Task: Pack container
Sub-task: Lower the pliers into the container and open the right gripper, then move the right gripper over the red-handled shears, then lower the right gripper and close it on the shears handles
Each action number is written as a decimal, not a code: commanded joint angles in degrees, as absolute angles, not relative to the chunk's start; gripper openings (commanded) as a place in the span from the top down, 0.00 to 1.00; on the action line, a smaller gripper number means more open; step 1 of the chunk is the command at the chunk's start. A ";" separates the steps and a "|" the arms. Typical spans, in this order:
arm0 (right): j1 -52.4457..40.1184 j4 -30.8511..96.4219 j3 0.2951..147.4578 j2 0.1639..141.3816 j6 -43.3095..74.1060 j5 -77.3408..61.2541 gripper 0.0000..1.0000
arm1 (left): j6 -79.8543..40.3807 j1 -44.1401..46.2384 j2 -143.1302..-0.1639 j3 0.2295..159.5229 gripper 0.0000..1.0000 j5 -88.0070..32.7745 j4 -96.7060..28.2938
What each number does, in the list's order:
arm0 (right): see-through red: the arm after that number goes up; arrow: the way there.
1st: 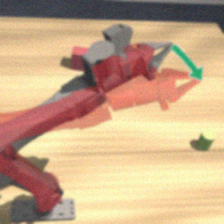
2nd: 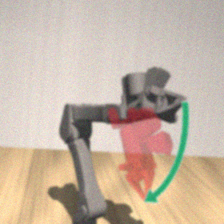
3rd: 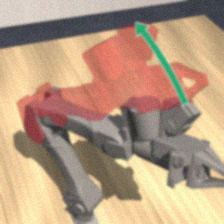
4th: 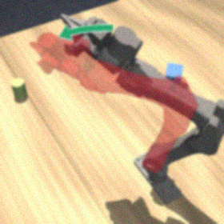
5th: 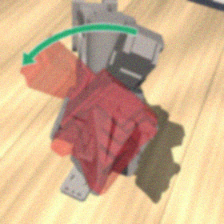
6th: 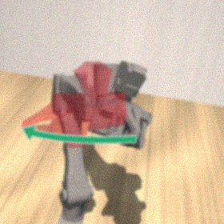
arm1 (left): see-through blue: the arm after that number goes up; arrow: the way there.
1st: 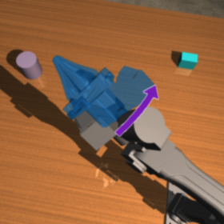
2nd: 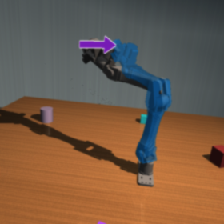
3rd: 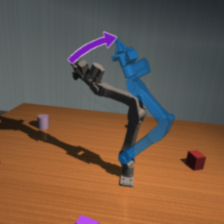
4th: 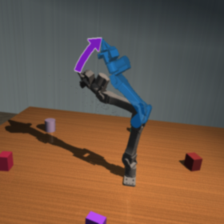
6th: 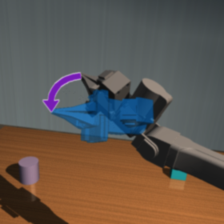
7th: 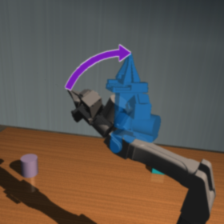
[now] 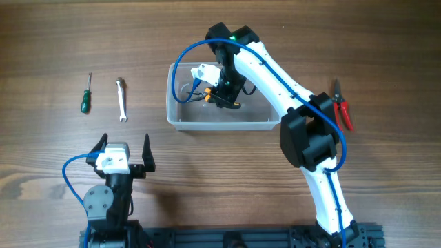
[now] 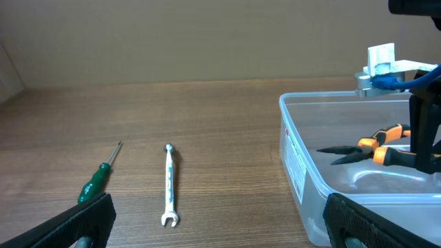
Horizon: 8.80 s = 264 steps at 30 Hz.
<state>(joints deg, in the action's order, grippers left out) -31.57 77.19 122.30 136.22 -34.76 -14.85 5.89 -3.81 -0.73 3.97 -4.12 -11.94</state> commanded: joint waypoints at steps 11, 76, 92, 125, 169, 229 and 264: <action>-31.53 74.02 123.24 136.68 -34.46 -17.02 0.87 | 5.34 -3.53 -0.27 3.62 0.00 -3.55 -11.79; -1.80 92.12 128.22 104.75 -7.40 0.34 0.00 | 5.34 -3.53 -0.27 3.62 0.00 -3.55 -11.79; 15.75 82.56 108.01 105.54 -16.29 -6.39 0.00 | 5.32 -3.53 -0.27 3.62 0.00 -3.55 -11.79; 18.76 59.27 83.31 107.53 -27.16 3.57 0.00 | 5.32 -3.53 -0.27 3.62 0.00 -3.55 -11.79; 19.68 58.28 83.11 116.60 -35.57 0.19 0.00 | 5.34 -3.53 -0.27 3.62 0.00 -3.55 -11.79; 18.65 54.02 83.11 122.52 -37.45 0.14 0.08 | 5.34 -3.53 -0.27 3.62 0.00 -3.55 -11.79; 14.63 52.86 83.13 122.52 -35.18 0.19 0.78 | 5.32 -3.53 -0.27 3.62 0.00 -3.55 -11.79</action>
<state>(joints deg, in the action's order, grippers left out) 15.03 53.17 83.22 120.33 -36.91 1.56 5.89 -3.81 -0.73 3.97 -4.12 -11.94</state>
